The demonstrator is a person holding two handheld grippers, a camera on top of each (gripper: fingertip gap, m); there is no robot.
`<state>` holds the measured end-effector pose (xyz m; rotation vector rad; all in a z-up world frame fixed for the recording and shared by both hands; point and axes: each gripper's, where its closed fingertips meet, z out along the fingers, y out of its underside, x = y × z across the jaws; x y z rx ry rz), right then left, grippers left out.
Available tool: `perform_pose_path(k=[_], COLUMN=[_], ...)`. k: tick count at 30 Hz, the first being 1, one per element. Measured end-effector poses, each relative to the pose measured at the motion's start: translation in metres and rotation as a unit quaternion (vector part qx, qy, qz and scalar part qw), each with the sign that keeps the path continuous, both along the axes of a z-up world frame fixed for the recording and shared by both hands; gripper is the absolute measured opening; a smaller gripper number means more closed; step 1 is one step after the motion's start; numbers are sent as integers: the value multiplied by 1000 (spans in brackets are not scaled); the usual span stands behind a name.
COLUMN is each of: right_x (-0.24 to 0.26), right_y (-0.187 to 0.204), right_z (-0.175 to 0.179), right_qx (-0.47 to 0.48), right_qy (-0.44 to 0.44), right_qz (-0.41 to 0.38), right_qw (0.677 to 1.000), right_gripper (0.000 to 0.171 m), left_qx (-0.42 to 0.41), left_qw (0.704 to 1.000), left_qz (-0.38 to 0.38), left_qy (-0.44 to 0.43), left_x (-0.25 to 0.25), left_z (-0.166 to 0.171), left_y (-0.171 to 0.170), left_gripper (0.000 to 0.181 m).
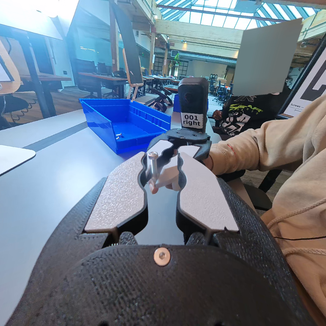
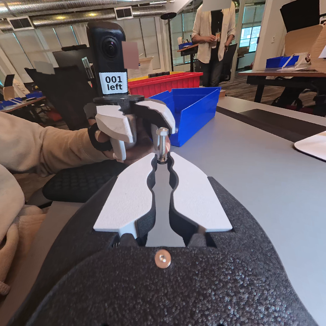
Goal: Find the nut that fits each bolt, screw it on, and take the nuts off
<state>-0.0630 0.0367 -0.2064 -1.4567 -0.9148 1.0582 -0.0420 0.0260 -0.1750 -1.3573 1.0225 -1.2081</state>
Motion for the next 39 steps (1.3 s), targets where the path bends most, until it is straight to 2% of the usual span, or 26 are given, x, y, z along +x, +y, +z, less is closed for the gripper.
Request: perform_pose_path(k=[3,4,6,9,14,16,18,21,23,26,28,30,31,33,36,39], right_x=[1,3,6,6,-1,1,7,10,6,0,0,3,5,8,5,-1], right_y=[1,3,6,5,-3,0,6,8,5,-1,-1,2,5,7,4,-2], right_z=[1,2,3,4,2,2,4,5,4,1,0,0,2,3,3,-1], right_qx=[2,0,-10,-6,0,-2,-12,-14,-11,-7,-6,-8,-12,-18,-13,-7], right_qy=[1,4,12,11,2,6,17,21,16,4,2,5,11,17,12,-1], right_qz=[-4,-9,-13,-12,6,0,-12,-16,-9,5,5,-4,-10,-15,-8,6], right_qw=[1000,1000,1000,1000,1000,1000,1000,1000,1000,1000,1000,1000,1000,1000,1000,1000], right_gripper=[11,11,11,11,11,11,11,11,11,11,11,11,11,11,11,11], left_qx=[-5,-3,-2,3,1,2,-1,-3,-6,-4,1,1,1,1,2,0], left_qw=[1000,1000,1000,1000,1000,1000,1000,1000,1000,1000,1000,1000,1000,1000,1000,1000], left_qz=[-5,-13,-17,-3,3,-7,-21,-14,-5,7,-3,-10,-23,-21,-6,8], left_qy=[2,-4,-15,-12,-1,2,-4,-8,-10,-7,-3,-2,-4,-8,-10,-5], left_x=[-2,-4,-7,-7,-1,0,-2,-4,-4,-2,0,0,-1,-3,-4,-3], left_z=[1,3,8,7,1,0,3,3,3,1,0,1,2,3,4,1], left_y=[-1,-2,-3,0,1,-2,-5,-2,1,4,0,-3,-6,-5,0,4], left_gripper=[23,11,5,11,34,29,16,14,16,30,31,25,12,9,11,28])
